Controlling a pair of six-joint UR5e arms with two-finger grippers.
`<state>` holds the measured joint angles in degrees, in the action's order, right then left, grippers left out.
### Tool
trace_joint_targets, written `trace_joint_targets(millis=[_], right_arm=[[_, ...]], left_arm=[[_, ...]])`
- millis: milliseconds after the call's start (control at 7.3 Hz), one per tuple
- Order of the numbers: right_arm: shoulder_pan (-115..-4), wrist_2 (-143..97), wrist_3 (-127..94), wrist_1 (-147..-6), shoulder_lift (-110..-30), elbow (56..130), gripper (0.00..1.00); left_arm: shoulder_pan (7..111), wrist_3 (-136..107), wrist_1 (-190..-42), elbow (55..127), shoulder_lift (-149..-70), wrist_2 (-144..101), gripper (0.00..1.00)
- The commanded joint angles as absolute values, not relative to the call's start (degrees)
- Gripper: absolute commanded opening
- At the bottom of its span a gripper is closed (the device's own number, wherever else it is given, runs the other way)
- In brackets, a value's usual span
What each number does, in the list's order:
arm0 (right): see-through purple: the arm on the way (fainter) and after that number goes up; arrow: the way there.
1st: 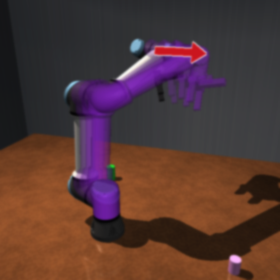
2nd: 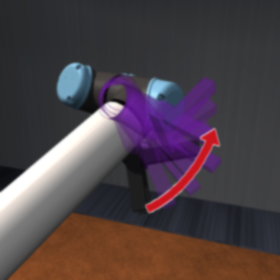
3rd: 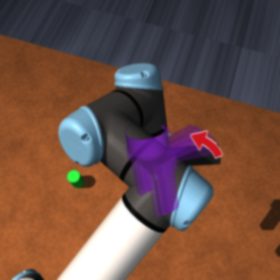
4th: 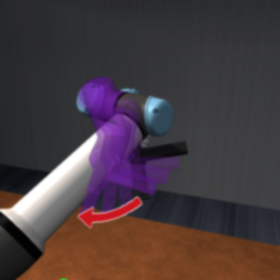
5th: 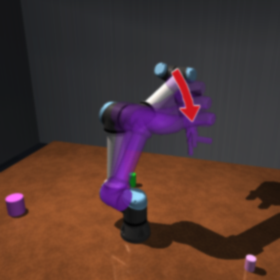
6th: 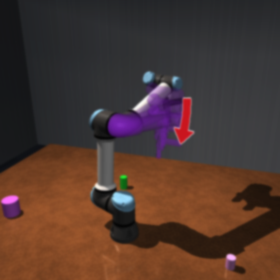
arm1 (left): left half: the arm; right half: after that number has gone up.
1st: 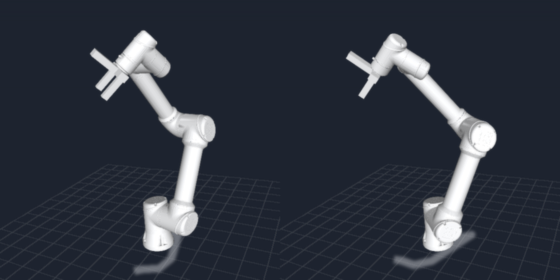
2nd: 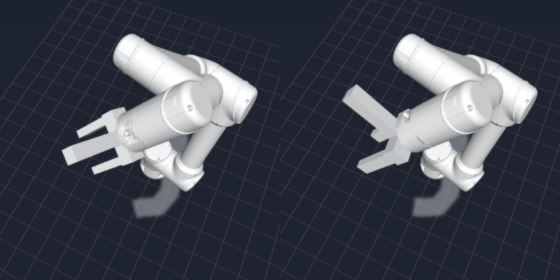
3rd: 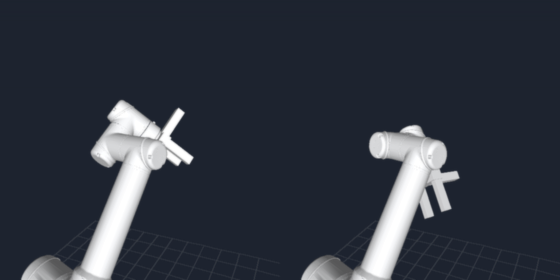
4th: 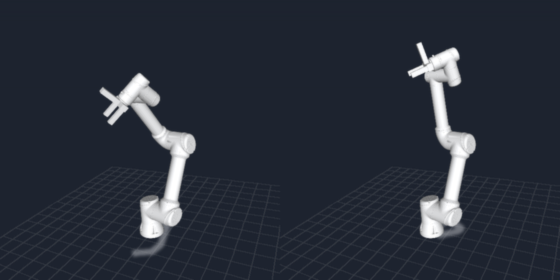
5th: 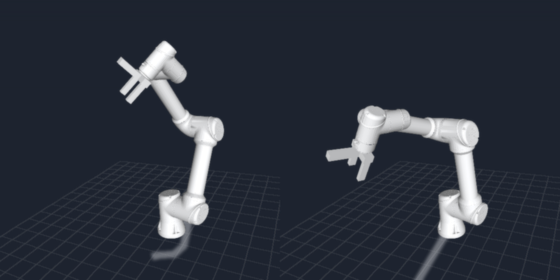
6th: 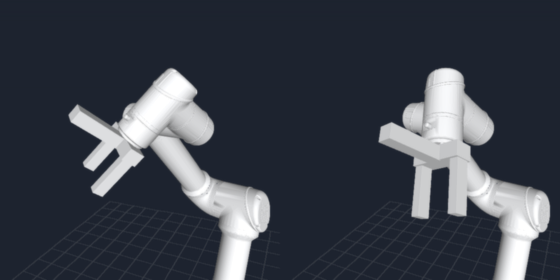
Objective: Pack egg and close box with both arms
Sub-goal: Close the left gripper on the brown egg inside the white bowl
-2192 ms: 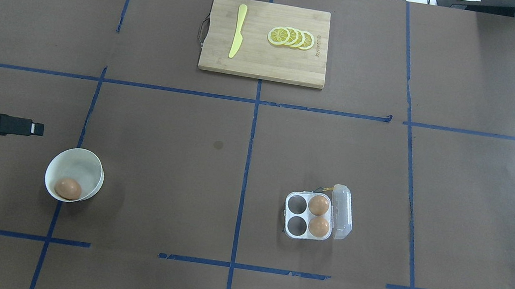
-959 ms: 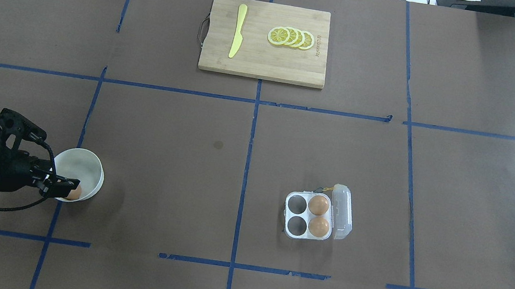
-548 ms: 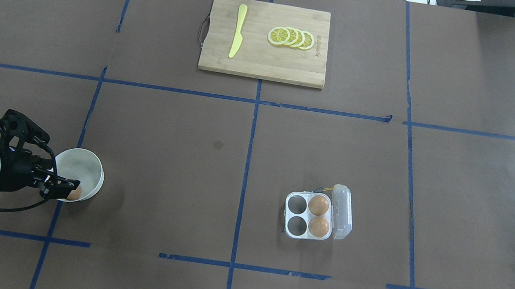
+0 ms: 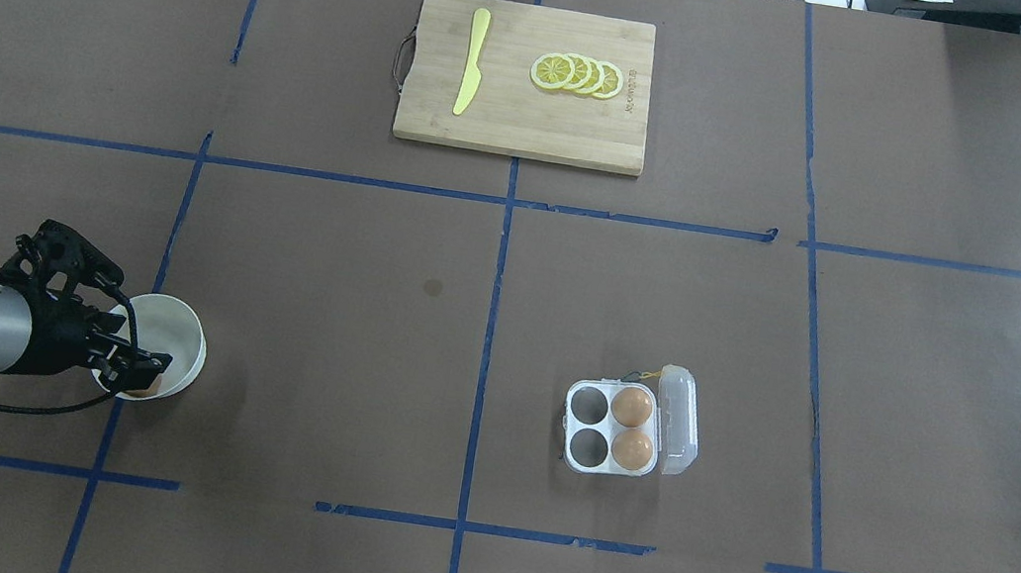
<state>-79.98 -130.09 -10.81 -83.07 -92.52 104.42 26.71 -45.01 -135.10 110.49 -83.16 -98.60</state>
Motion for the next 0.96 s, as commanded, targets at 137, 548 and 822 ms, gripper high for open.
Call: trace_joint_targets(millis=[137, 548, 822], right_arm=[[-79.98, -130.08, -10.72, -83.06, -92.72, 104.33, 1.0], [-79.98, -130.08, -10.64, -83.06, -93.34, 104.41, 1.0], [-80.07, -130.08, -10.63, -83.06, -93.43, 104.41, 1.0]], left_arm=[[26.28, -44.83, -135.09, 109.42, -83.23, -98.7, 0.83], [26.1, -44.74, -135.0, 109.16, -82.97, -98.7, 0.84], [25.93, -44.74, -135.0, 108.81, -83.06, -98.7, 0.84]])
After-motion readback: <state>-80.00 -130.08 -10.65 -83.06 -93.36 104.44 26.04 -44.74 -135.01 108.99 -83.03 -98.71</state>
